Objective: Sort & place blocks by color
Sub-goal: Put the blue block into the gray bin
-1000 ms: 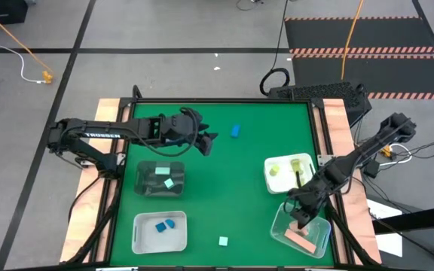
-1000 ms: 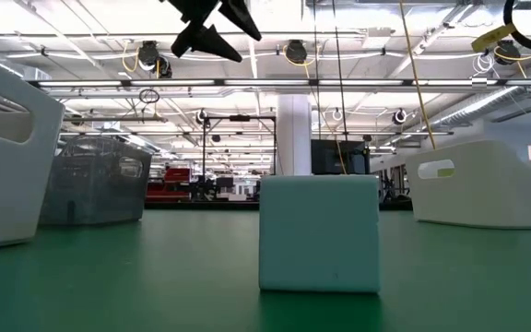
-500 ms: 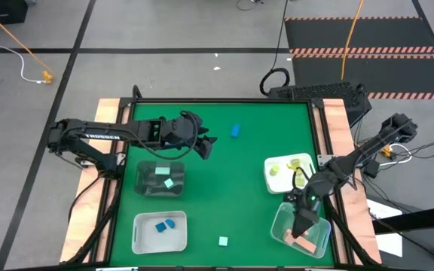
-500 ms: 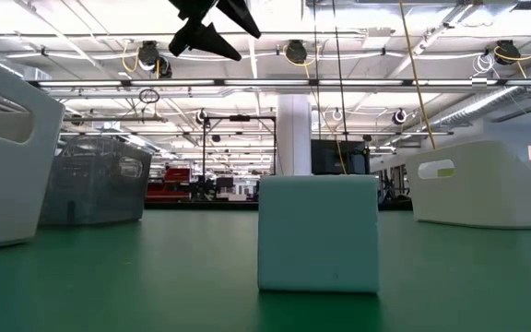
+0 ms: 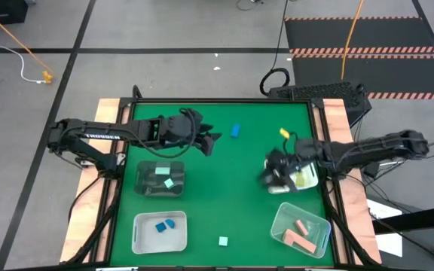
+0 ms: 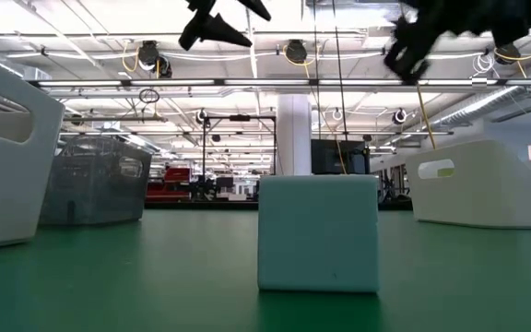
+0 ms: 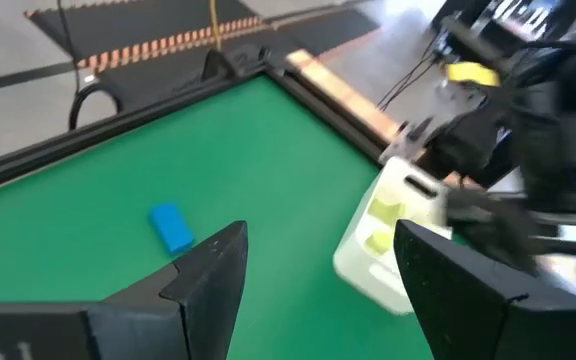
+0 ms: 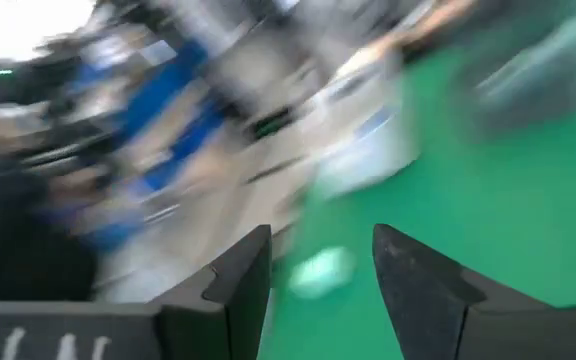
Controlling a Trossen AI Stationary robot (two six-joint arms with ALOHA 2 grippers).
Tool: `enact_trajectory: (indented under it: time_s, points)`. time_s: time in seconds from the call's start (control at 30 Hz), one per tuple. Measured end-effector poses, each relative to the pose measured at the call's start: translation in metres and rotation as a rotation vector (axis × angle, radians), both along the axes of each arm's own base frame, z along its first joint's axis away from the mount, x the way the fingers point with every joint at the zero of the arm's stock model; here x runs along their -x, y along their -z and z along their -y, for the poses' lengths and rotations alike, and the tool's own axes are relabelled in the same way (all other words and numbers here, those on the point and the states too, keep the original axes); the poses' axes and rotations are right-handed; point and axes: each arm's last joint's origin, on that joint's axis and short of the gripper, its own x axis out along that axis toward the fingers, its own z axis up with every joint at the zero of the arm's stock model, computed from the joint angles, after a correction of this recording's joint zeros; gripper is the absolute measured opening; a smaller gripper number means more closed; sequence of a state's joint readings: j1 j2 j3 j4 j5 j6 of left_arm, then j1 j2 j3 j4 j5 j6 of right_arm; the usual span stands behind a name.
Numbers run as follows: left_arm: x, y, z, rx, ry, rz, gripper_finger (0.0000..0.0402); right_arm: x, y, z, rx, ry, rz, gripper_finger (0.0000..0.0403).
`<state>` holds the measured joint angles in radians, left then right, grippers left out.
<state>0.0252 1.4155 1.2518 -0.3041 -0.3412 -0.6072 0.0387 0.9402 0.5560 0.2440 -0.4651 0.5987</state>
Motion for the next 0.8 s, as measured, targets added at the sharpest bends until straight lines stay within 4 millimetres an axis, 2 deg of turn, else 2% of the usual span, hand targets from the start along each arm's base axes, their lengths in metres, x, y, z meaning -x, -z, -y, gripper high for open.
enact_trajectory:
  time_s: [0.1,0.17,0.23,0.47,0.67,0.8]
  points:
    - [-0.002,-0.004,-0.002,-0.001,-0.007,0.048,0.0251,-0.003,0.001,0.030,0.176,0.348,0.035,0.0164]
    - [-0.003,-0.007,-0.004,-0.003,-0.012,0.076,0.0251,-0.003,0.002,0.048,0.187,0.596,0.000,0.0164]
    - [-0.003,-0.008,-0.006,-0.004,-0.018,0.095,0.0251,-0.003,0.007,0.062,0.177,0.741,-0.041,0.0164]
    - [-0.003,-0.009,-0.014,0.009,-0.059,0.115,0.0251,-0.016,0.036,0.084,0.223,0.735,-0.189,0.0176]
    - [-0.002,-0.009,-0.021,0.006,-0.078,0.114,0.0251,-0.026,0.067,0.105,-0.017,0.951,-0.355,0.0223]
    - [-0.001,-0.010,-0.031,-0.038,-0.093,0.099,0.0251,-0.037,0.080,0.111,-0.115,0.994,-0.344,0.0247]
